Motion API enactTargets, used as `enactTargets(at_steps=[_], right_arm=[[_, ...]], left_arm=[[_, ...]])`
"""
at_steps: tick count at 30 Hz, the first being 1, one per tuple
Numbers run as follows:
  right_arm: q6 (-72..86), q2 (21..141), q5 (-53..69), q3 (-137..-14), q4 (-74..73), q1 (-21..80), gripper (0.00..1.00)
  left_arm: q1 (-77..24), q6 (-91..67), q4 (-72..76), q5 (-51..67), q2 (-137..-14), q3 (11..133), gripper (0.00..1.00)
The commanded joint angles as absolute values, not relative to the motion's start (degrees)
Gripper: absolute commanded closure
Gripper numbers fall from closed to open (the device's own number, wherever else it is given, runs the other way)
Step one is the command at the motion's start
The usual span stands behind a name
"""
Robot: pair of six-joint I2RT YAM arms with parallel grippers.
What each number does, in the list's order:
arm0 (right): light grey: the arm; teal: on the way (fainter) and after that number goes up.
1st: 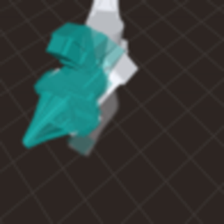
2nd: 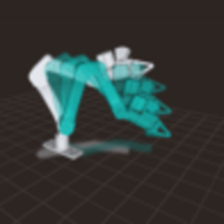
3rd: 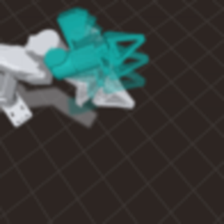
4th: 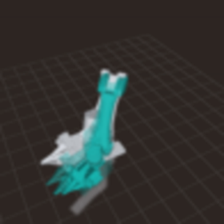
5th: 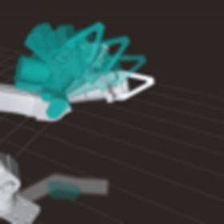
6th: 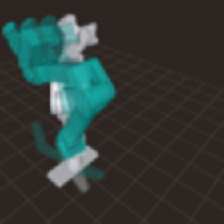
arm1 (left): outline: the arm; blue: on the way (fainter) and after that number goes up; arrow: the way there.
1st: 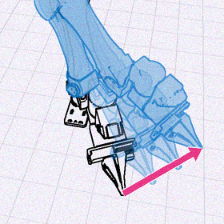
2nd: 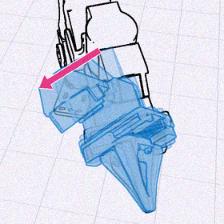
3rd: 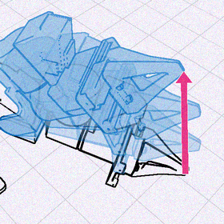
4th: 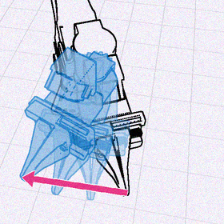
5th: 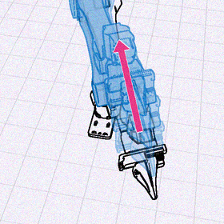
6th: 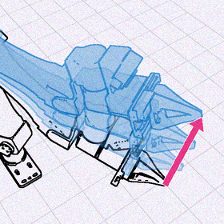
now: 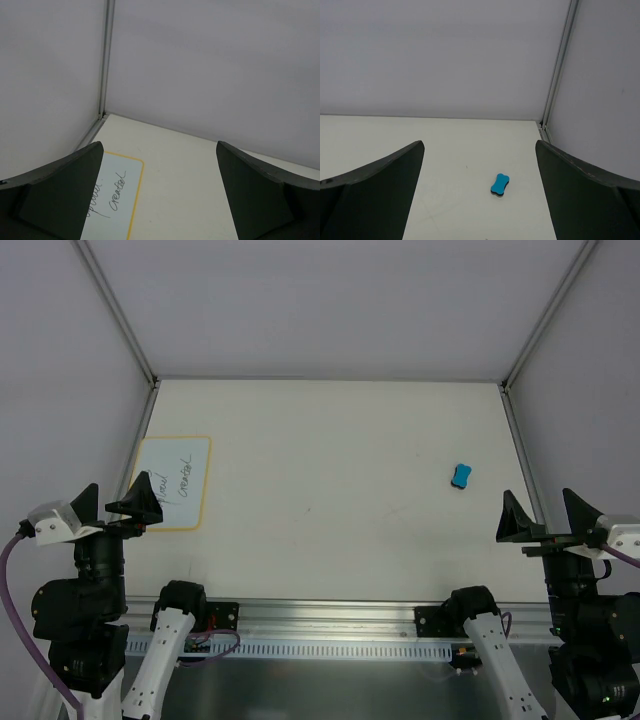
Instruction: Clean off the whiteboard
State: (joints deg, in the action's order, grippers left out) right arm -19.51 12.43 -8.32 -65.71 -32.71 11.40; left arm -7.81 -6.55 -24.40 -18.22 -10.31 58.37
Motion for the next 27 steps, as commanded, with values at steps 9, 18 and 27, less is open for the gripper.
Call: enactTargets(at_steps=[9,18,27], right_arm=[[-16.1,12.5,-5.5,-63.6,-28.6,11.7,0.01],[-8.5,16.9,4.1,-57.9,-28.6,11.7,0.01],[-4.2,20.2,10.6,-52.1,-29.0,11.7,0.01]], left_arm=[[-7.7,-6.4,-23.7,-18.1,-11.1,57.6,0.01],[-7.7,-11.6,-25.5,-15.6,-19.5,53.4,0.01],[-7.5,-21.9,-25.2,-15.6,-43.6,51.8,0.01]])
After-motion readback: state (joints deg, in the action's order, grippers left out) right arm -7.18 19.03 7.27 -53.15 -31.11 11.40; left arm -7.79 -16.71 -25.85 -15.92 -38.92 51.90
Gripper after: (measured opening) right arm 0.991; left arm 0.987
